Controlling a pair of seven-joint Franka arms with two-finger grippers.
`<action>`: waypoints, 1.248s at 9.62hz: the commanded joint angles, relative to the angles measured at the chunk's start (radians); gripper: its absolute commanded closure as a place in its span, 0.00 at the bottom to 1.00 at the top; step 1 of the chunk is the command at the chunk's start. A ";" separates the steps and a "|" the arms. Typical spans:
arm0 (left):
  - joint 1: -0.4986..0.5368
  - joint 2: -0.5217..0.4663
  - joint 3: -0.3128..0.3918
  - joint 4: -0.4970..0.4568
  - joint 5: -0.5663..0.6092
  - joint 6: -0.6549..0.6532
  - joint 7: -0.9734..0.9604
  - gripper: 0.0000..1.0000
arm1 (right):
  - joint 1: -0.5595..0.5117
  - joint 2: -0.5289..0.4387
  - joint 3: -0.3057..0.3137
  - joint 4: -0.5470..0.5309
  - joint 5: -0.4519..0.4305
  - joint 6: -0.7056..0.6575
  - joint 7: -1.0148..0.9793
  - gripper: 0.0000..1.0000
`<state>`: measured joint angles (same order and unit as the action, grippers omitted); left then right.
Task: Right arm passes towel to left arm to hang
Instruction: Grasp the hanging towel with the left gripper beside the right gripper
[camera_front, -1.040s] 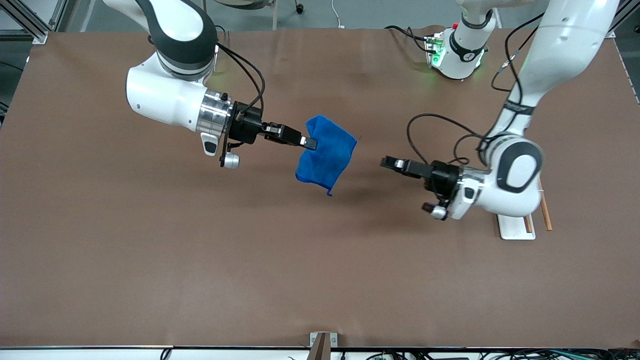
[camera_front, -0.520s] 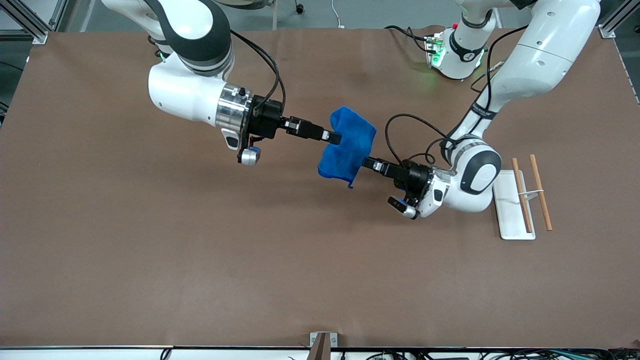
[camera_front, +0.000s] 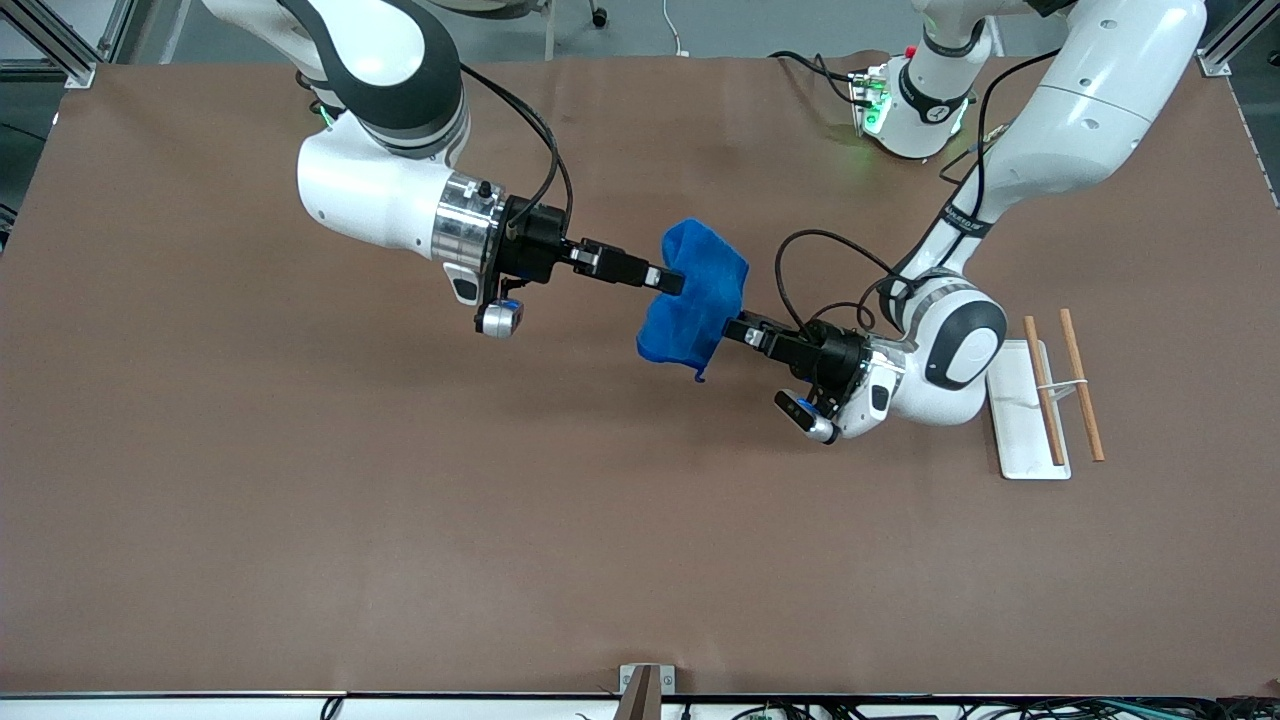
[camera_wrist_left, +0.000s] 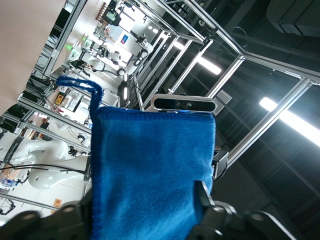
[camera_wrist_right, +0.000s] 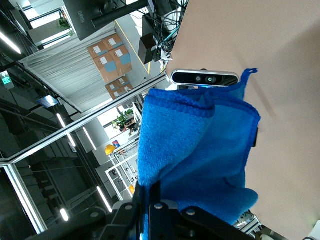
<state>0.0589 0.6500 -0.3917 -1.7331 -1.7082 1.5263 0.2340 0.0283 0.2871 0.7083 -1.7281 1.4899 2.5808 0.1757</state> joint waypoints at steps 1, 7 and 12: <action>0.010 0.017 0.004 0.010 0.005 0.009 -0.001 0.39 | 0.001 0.007 0.008 0.013 0.024 0.012 -0.012 1.00; 0.044 -0.010 0.019 0.043 0.045 0.023 -0.065 1.00 | 0.001 0.009 0.008 0.013 0.024 0.012 -0.012 1.00; 0.042 -0.058 0.102 0.182 0.241 0.031 -0.359 1.00 | -0.079 -0.028 0.005 -0.068 -0.058 -0.001 -0.013 0.00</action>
<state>0.1093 0.5977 -0.3162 -1.5618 -1.5227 1.5330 -0.0739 -0.0005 0.2908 0.7042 -1.7467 1.4673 2.5894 0.1685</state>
